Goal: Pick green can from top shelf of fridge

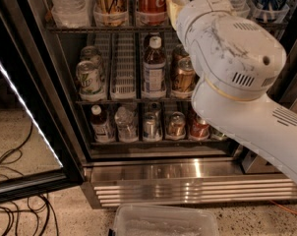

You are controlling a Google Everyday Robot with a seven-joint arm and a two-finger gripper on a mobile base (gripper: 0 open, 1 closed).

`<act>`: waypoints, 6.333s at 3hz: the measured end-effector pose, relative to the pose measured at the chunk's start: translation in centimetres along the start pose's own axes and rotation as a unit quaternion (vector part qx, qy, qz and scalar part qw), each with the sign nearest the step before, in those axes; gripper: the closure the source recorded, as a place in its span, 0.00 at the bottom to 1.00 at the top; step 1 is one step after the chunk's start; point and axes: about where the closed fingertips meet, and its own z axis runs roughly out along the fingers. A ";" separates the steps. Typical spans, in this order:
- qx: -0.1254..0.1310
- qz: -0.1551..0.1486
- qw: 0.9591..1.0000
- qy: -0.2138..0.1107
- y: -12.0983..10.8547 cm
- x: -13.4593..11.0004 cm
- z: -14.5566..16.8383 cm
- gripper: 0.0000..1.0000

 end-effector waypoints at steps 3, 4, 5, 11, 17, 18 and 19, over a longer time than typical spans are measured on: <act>-0.007 0.010 1.000 0.018 -0.4 1.4 2.3 0.38; -0.011 0.012 1.000 0.019 -0.3 1.6 3.0 0.37; -0.007 0.009 1.000 0.010 -0.7 1.1 3.9 0.38; -0.003 -0.014 1.000 -0.007 -1.5 -0.7 5.8 1.00; -0.207 0.052 0.976 0.045 7.1 1.6 -6.9 1.00; -0.250 0.092 0.959 0.101 10.7 6.3 -9.9 1.00; -0.265 0.029 0.953 0.142 10.6 11.2 -12.0 1.00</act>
Offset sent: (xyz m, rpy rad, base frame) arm 0.0274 -0.0106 -0.0136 0.0847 0.0488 0.0105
